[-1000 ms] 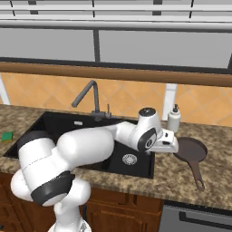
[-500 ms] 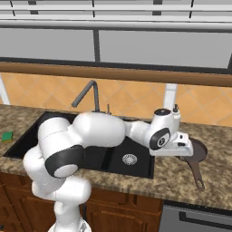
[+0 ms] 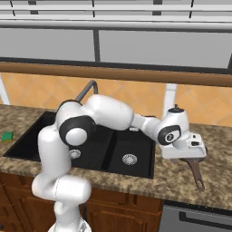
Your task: Pick the pan and sponge and place them into the sink. Then turn on the water.
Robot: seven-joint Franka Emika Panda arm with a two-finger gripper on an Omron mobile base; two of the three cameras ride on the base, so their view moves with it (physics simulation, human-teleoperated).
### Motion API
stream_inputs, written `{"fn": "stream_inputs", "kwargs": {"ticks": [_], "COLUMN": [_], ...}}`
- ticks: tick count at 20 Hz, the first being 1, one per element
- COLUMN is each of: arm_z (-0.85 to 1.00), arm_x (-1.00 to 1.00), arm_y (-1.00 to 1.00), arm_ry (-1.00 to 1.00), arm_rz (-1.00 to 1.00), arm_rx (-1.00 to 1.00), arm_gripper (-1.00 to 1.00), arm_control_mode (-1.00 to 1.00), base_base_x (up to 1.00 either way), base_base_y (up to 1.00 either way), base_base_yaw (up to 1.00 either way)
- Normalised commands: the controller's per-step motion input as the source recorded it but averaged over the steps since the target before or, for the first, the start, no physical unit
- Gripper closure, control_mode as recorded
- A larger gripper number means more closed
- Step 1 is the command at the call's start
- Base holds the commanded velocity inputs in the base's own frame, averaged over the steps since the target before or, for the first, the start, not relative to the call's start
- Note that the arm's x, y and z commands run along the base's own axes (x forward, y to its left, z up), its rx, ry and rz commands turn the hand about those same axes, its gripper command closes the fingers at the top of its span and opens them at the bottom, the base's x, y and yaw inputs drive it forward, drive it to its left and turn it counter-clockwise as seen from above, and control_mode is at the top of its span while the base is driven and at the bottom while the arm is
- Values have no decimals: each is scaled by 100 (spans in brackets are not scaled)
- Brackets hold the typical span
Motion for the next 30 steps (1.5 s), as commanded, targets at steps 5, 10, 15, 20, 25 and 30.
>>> {"fn": "stream_inputs", "kwargs": {"ticks": [5,10,15,20,25,30], "arm_z": [-20,-19,-28,-31,-37,-31], "arm_x": [1,1,7,15,16,22], "arm_y": [-22,-24,-15,0,0,0], "arm_ry": [1,0,0,0,0,0], "arm_rz": [0,0,0,0,0,2], "arm_rx": [7,8,3,0,0,0], "arm_gripper": [-100,-100,-100,-100,-100,-100], "arm_control_mode": [-100,-100,-100,-100,-100,-100], "base_base_x": [0,0,0,0,0,0], "base_base_y": [0,0,0,0,0,0], "base_base_yaw": [0,0,0,0,0,0]}}
